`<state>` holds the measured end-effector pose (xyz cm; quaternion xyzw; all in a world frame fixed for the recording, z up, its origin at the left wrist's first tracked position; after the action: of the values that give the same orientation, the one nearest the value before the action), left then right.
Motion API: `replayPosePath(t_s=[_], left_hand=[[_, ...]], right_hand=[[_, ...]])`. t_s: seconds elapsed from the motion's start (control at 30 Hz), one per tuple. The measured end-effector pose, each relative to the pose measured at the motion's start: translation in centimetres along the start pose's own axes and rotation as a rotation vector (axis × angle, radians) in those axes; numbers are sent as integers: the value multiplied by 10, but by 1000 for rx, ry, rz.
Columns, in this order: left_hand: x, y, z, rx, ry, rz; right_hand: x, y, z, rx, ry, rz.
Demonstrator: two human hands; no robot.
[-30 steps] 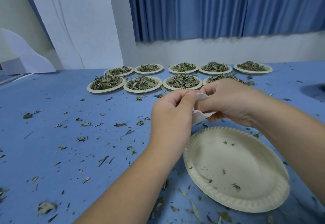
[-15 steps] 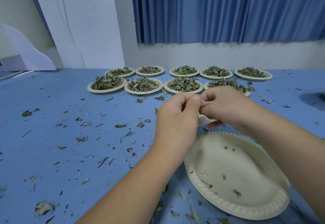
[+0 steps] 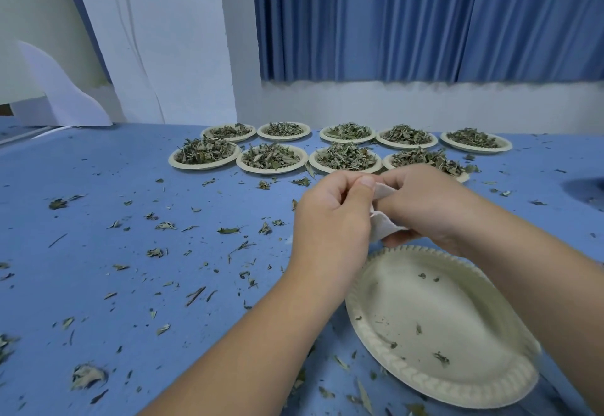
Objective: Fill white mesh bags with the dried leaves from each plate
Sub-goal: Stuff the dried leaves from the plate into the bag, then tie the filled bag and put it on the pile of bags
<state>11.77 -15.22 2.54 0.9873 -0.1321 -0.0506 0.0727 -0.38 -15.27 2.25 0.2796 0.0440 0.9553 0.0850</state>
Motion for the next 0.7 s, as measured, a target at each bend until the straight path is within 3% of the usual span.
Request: replayPosePath(t_s=[0.27, 0.47, 0.57, 0.7], left_hand=[[-14, -10, -3, -13, 1, 108], [7, 0, -5, -66, 33, -26], [12, 3, -4, -56, -11, -45], [3, 0, -5, -34, -10, 23]], right_hand=[[-4, -3, 4, 37, -144, -4], [-13, -6, 10, 27, 314, 308], [-14, -12, 20, 61, 366, 404], [-10, -3, 9, 73, 184, 211]])
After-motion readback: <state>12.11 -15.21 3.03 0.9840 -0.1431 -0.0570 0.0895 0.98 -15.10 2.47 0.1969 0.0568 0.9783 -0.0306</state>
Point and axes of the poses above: each hand's wrist, its own y-axis towards the middle knuckle, its own x-axis out of the back of the hand, z = x × y, the point moved 9 cm from there along y, towards the middle knuckle, and after that the axes turned 10 degrees about x, right-handed, at the moved point
